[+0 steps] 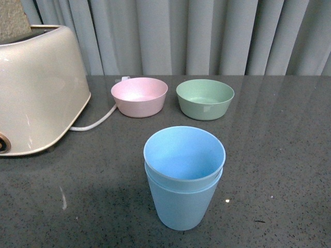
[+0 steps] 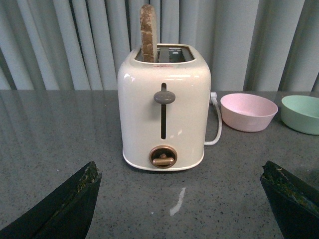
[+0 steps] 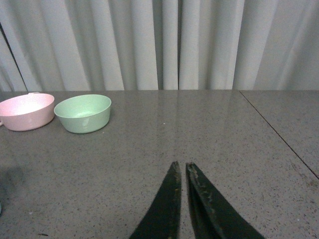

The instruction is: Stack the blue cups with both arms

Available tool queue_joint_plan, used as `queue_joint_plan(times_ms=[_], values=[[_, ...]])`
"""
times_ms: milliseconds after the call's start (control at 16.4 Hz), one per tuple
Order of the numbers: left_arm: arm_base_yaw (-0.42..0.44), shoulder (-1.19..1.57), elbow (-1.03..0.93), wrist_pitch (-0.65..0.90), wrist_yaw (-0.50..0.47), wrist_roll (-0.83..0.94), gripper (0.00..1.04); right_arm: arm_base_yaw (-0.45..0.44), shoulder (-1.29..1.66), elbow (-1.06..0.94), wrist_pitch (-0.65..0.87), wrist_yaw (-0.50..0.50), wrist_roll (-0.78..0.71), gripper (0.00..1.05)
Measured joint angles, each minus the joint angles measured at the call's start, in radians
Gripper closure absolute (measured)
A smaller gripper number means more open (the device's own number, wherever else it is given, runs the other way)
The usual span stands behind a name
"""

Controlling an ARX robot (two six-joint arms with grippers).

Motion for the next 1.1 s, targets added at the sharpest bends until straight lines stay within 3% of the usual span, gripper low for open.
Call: queue_joint_plan(times_ms=[487,548,1097], values=[[0.000,0.000,0.000,0.000,0.000,0.000,0.07,0.000,0.000,0.000,0.001,0.000,0.000,0.10],[0.000,0.000,0.000,0.000,0.000,0.000,0.07,0.000,0.000,0.000,0.001,0.000,0.000,0.05],[0.000,0.000,0.000,0.000,0.000,0.000,0.07,0.000,0.000,0.000,0.000,0.000,0.000,0.07]])
